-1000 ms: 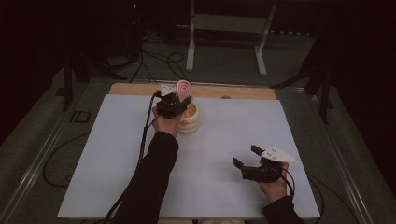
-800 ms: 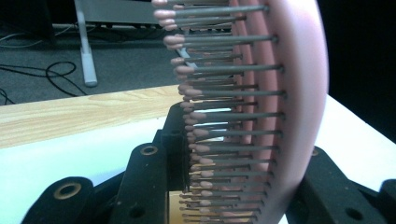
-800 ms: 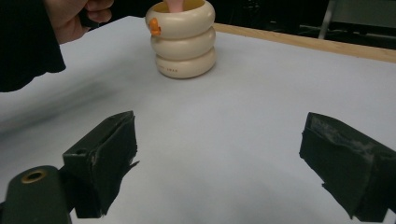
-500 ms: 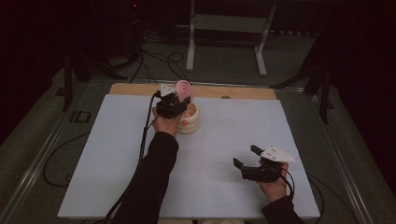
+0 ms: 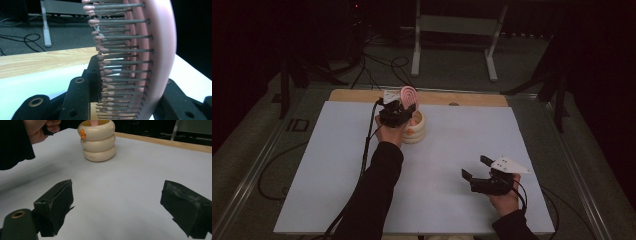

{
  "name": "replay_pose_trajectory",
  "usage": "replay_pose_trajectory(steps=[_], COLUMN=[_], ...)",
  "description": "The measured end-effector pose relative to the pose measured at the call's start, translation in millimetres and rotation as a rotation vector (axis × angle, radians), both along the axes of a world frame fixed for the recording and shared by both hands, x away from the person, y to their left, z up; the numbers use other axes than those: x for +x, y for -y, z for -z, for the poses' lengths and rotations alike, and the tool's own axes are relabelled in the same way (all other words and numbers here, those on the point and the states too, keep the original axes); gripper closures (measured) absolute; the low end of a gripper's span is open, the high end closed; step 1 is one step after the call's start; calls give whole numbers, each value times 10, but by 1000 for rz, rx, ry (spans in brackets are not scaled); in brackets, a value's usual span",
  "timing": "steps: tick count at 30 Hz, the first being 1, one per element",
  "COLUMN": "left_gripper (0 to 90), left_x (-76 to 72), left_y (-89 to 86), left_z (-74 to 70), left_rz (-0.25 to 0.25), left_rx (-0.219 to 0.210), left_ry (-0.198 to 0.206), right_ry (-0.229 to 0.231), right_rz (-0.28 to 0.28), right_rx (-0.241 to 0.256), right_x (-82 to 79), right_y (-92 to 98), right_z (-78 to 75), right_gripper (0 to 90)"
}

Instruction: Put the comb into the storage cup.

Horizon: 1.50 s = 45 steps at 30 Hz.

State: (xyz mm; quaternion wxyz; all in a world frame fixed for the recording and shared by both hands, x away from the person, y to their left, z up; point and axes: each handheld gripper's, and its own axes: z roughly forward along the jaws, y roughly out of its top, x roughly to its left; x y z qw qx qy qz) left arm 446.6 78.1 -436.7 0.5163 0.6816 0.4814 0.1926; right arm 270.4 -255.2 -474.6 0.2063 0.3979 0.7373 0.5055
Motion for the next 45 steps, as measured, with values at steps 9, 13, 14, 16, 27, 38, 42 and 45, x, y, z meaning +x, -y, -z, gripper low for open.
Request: replay_pose_trajectory(steps=[9,13,14,16,27,38,42,45], left_gripper=[642,631,625,617,591,544,494,486], left_x=[11,18,18,21,21,26,29,27], left_y=[-86,-97,-97,-106,-129,-143,-144,-138], left_z=[31,32,32,35,26,27,29,31], left_rz=[-12,-13,-13,-9,-7,-22,-39,-42], left_rx=[-39,-25,-25,-19,20,50,70,83], left_ry=[-12,-14,-14,-16,-18,-22,-25,-23], right_ry=[1,0,0,2,4,2,2,1], right_rz=[-2,-2,-2,-2,-3,-4,-5,-6], right_rx=[0,1,1,1,-2,-4,-5,-5], right_x=[7,9,9,10,9,11,12,14], right_y=[-3,0,0,2,-5,-11,-11,-11], right_z=[4,4,4,3,2,5,6,7], right_gripper=[108,108,108,107,108,108,108,108])
